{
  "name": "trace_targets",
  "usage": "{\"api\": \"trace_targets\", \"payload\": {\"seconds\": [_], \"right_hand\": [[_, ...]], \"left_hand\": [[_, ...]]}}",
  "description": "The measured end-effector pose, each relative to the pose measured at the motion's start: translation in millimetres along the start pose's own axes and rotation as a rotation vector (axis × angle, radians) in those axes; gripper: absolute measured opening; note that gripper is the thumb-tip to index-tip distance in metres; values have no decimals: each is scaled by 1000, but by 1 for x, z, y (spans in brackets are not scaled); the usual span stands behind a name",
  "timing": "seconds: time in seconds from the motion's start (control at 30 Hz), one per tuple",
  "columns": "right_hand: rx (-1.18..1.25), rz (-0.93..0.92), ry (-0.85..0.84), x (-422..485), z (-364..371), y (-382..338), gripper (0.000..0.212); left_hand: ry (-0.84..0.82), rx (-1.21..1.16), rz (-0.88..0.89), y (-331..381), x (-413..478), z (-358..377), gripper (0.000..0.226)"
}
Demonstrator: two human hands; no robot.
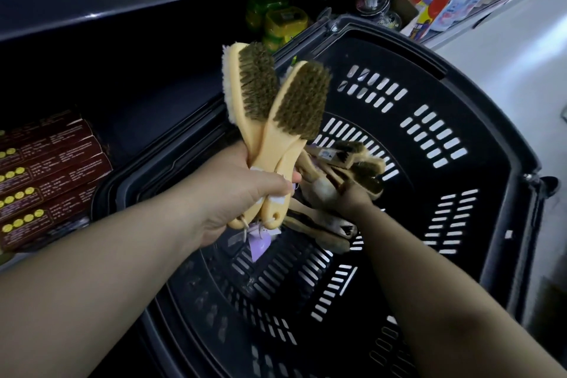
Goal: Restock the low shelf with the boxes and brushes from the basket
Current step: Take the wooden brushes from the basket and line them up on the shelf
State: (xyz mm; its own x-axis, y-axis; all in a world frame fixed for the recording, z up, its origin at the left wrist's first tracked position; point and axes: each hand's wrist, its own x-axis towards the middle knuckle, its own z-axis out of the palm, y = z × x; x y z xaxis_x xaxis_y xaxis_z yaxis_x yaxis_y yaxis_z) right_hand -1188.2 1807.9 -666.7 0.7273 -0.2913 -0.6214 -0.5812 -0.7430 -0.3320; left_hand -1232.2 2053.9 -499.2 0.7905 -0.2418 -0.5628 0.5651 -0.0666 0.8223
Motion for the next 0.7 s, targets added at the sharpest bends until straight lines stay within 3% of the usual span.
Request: {"api": "trace_targets", "payload": {"seconds": [0.17, 0.3, 0.4, 0.47, 0.7], "right_hand": [[60, -122, -145, -27, -75, -43, 12], [109, -309, -63, -73, -123, -59, 19], [367, -342, -329, -112, -142, -61, 12], [504, -323, -417, -129, -146, -67, 12], [528, -303, -98, -136, -126, -91, 46]], "left_hand": [[7, 79, 23, 1, 2, 4, 26], [84, 115, 38, 1, 4, 3, 27], [118, 159, 75, 0, 4, 1, 30], [100, 182, 65, -1, 3, -1, 31], [-126, 95, -43, -3, -6, 7, 26]]}}
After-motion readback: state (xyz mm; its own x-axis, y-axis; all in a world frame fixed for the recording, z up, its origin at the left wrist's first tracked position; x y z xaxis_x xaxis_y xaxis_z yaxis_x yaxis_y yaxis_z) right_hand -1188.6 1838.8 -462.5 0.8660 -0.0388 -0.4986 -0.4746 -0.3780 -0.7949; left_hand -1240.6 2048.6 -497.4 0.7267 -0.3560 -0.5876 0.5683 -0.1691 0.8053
